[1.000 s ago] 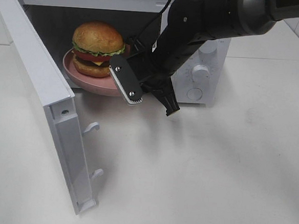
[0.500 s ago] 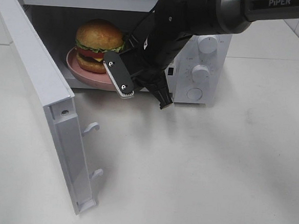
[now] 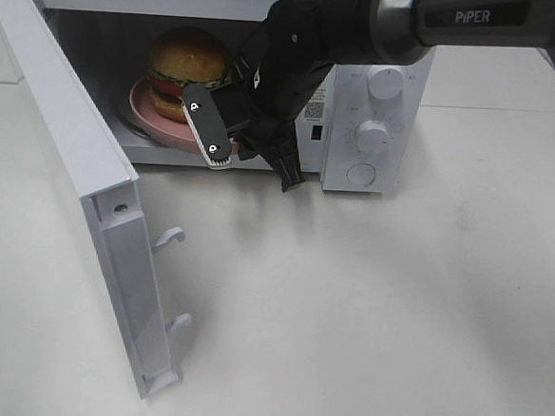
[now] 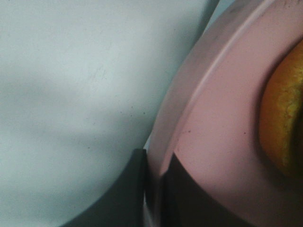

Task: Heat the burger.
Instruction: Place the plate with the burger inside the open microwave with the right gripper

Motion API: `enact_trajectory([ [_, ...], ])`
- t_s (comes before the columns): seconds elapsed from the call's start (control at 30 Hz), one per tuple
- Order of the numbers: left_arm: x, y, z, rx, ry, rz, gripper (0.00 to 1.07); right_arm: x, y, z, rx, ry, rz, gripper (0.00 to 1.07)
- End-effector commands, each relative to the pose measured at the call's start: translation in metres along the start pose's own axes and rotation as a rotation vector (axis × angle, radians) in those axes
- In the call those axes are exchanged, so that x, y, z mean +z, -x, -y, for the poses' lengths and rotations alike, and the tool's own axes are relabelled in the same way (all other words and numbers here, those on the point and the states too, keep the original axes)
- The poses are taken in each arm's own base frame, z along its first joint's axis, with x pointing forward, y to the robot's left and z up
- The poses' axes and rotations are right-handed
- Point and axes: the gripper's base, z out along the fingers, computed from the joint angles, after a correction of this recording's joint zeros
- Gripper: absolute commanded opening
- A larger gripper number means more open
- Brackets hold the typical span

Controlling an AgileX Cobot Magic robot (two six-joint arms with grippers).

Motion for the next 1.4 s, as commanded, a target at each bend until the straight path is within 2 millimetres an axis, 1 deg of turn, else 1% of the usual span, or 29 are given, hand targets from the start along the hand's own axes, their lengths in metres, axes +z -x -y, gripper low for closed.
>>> enact_trajectory([
  [0.03,-0.002,-0.001,0.000,0.002,-0.002,0.030,0.96,-0.007,0.004,0.017,0.012,-0.098,-0.001,0.00],
  [0.13,-0.002,-0.001,0.000,0.002,-0.002,0.030,0.96,-0.007,0.004,0.018,0.013,-0.101,0.000,0.00],
  [0.4,-0.002,-0.001,0.000,0.002,-0.002,0.030,0.96,0.000,0.004,0.030,0.035,-0.138,-0.012,0.00],
  [0.57,-0.002,-0.001,0.000,0.002,-0.002,0.030,0.96,0.008,0.006,0.038,0.021,-0.149,-0.012,0.00],
  [0.77,-0.002,-0.001,0.000,0.002,-0.002,0.030,0.96,0.012,0.006,0.041,0.022,-0.158,-0.011,0.01],
  [0.8,-0.002,-0.001,0.000,0.002,-0.002,0.030,0.96,0.016,0.007,0.041,0.015,-0.168,-0.009,0.01],
  [0.93,-0.002,-0.001,0.000,0.002,-0.002,0.030,0.96,0.020,0.007,0.041,0.015,-0.177,-0.006,0.03],
  [0.97,-0.002,-0.001,0.000,0.002,-0.002,0.030,0.96,0.023,0.007,0.040,0.014,-0.178,-0.005,0.06],
  [1.03,-0.002,-0.001,0.000,0.002,-0.002,0.030,0.96,0.025,0.007,0.039,0.015,-0.177,-0.004,0.07],
  [1.07,-0.002,-0.001,0.000,0.002,-0.002,0.030,0.96,0.027,0.008,0.039,0.015,-0.175,-0.003,0.11],
  [1.1,-0.002,-0.001,0.000,0.002,-0.002,0.030,0.96,0.027,0.008,0.039,0.015,-0.175,-0.003,0.11],
  [1.13,-0.002,-0.001,0.000,0.002,-0.002,0.030,0.96,0.028,0.008,0.038,0.017,-0.172,-0.003,0.16],
  [1.17,-0.002,-0.001,0.000,0.002,-0.002,0.030,0.96,0.028,0.008,0.038,0.017,-0.172,-0.003,0.16],
  [1.2,-0.002,-0.001,0.000,0.002,-0.002,0.030,0.96,0.028,0.008,0.038,0.018,-0.172,-0.003,0.18],
  [1.23,-0.002,-0.001,0.000,0.002,-0.002,0.030,0.96,0.028,0.008,0.038,0.024,-0.172,-0.002,0.24],
  [1.27,-0.002,-0.001,0.000,0.002,-0.002,0.030,0.96,0.028,0.008,0.038,0.024,-0.172,-0.002,0.24],
  [1.3,-0.002,-0.001,0.000,0.002,-0.002,0.030,0.96,0.028,0.008,0.038,0.025,-0.170,-0.002,0.31],
  [1.33,-0.002,-0.001,0.000,0.002,-0.002,0.030,0.96,0.028,0.008,0.038,0.030,-0.169,0.000,0.35],
  [1.37,-0.002,-0.001,0.000,0.002,-0.002,0.030,0.96,0.028,0.008,0.038,0.030,-0.169,0.000,0.35],
  [1.4,-0.002,-0.001,0.000,0.002,-0.002,0.030,0.96,0.028,0.008,0.037,0.037,-0.165,0.002,0.41],
])
